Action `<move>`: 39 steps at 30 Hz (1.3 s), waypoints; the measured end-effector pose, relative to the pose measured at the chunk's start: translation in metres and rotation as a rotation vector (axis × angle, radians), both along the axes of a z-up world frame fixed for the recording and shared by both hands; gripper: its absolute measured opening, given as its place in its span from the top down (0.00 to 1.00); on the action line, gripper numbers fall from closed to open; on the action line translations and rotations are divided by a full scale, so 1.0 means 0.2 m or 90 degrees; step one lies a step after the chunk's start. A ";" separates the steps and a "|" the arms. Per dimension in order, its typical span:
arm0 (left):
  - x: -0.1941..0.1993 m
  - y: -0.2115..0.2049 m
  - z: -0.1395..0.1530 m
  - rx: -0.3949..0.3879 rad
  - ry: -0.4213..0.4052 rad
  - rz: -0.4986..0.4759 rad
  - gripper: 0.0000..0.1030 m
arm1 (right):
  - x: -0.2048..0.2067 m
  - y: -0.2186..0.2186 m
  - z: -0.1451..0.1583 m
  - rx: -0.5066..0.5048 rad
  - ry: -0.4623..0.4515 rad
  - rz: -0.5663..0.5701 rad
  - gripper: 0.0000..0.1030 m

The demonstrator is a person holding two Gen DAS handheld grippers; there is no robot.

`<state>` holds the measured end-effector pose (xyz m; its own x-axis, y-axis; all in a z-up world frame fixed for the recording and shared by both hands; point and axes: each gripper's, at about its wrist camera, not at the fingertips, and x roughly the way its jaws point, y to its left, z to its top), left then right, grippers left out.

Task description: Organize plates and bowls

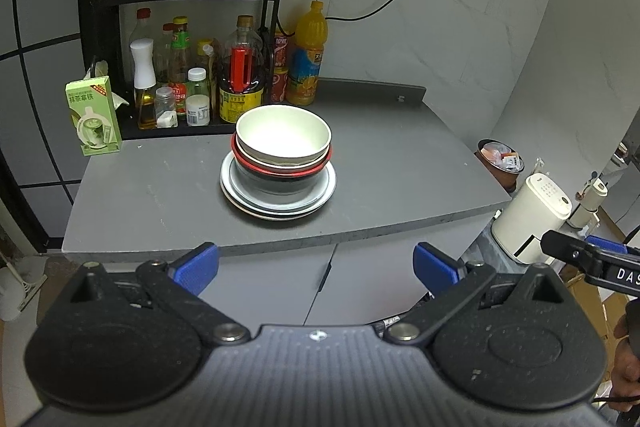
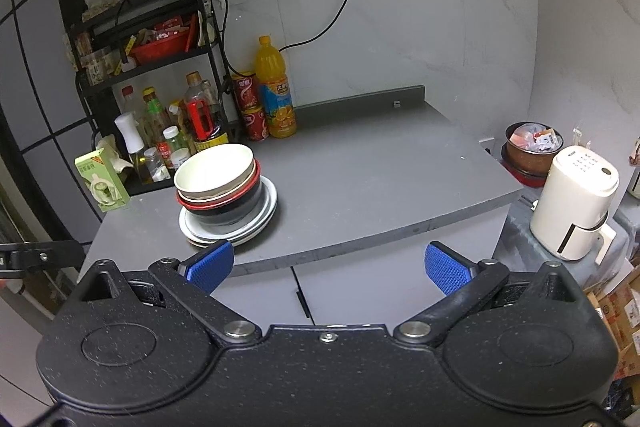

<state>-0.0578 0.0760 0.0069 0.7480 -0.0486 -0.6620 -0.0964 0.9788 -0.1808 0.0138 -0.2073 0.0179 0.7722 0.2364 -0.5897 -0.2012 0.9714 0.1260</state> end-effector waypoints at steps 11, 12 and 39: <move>-0.04 0.03 -0.04 0.006 0.006 0.002 0.01 | -0.01 -0.03 -0.01 0.002 -0.004 -0.010 0.00; -0.04 0.04 -0.04 0.003 0.007 0.003 0.01 | -0.01 -0.03 -0.01 0.003 -0.003 -0.010 0.00; -0.05 0.05 -0.03 0.013 -0.002 0.006 0.01 | -0.03 -0.01 0.00 0.002 -0.013 -0.006 0.00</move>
<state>-0.0669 0.0861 0.0013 0.7503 -0.0274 -0.6606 -0.1055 0.9814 -0.1604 0.0087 -0.2098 0.0176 0.7861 0.2309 -0.5733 -0.1947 0.9729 0.1248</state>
